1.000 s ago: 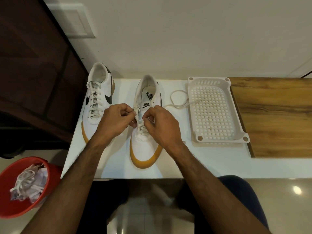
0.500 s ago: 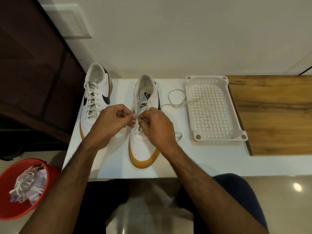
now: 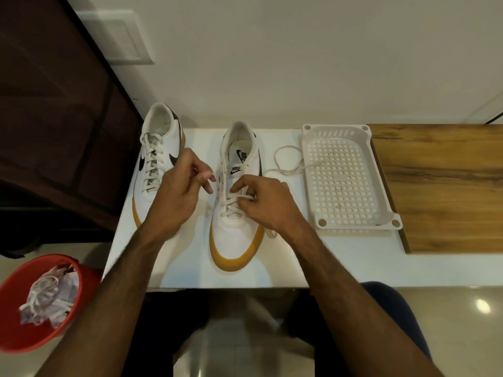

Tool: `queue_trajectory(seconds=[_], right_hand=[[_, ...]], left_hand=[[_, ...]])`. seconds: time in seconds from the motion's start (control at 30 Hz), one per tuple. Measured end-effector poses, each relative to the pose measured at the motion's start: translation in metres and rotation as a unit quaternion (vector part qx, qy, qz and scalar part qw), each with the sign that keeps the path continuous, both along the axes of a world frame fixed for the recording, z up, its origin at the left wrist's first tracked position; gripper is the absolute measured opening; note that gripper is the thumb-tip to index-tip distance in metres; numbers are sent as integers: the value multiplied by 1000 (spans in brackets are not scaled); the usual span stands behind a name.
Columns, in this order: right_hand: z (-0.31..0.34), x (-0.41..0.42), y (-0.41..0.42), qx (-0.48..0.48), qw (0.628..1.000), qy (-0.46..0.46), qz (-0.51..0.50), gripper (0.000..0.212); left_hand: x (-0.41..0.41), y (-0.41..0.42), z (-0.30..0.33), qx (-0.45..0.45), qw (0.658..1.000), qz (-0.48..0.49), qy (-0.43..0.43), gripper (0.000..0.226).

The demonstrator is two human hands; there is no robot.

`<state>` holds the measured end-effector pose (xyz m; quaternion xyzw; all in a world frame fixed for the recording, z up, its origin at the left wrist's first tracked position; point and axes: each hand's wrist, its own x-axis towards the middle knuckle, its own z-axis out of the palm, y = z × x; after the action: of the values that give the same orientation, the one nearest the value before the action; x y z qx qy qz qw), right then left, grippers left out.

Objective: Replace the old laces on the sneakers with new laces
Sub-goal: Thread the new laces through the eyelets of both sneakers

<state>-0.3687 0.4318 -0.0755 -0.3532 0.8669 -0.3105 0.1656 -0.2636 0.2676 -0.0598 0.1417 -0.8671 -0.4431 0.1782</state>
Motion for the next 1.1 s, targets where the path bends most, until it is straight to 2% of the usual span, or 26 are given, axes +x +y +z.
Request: queue_trajectory(seconds=[0.13,0.23,0.3,0.33,0.4,0.47,0.53,0.6,0.7,0.77,0.8,0.93,1.03,1.1], right_hand=[[4,-3,4,13,1000,-8,13,24],[3,-4,6,11,1000,-11,16,23],[2,-7,6,11,1000,-12,16,22],[2,-7,7,11,1000,-14,15,21],[3,-9,8,5,1000,-20,15,20],[4,-9,8,-7,999,-32,14,20],[4,-8,9,-18,999,-42,14,20],[3,-7,8,-25,999,-44,16,21],[3,-8,8,-29,998,-46,15,20],[2,-8,8,-31,998,-47,15,20],[3,-8,8,-30,998,-45,16,20],[2,-10,9,-14,999,-36,16,20],[2,-11,11,-18,998,-57,14,21],[2,-10,11,-13,998,-61,20,23]], left_hand=[[-1,-2,12,126,976,39,171,4],[1,-12,22,193,921,137,310,6],[6,-24,20,212,881,209,367,11],[8,-29,18,197,879,234,366,12],[12,-36,10,137,909,244,309,13],[11,-31,7,74,959,199,189,12],[6,-20,1,-26,994,100,39,5],[1,-7,-7,-133,988,-16,-71,10],[-5,-2,-14,-174,971,-68,-148,25],[-8,-4,-18,-175,967,-74,-169,36],[-8,-4,-19,-144,971,-78,-172,38],[-6,-1,-16,-2,989,-64,-136,26],[-3,-5,-2,111,993,16,-16,21],[1,-12,4,177,978,68,81,20]])
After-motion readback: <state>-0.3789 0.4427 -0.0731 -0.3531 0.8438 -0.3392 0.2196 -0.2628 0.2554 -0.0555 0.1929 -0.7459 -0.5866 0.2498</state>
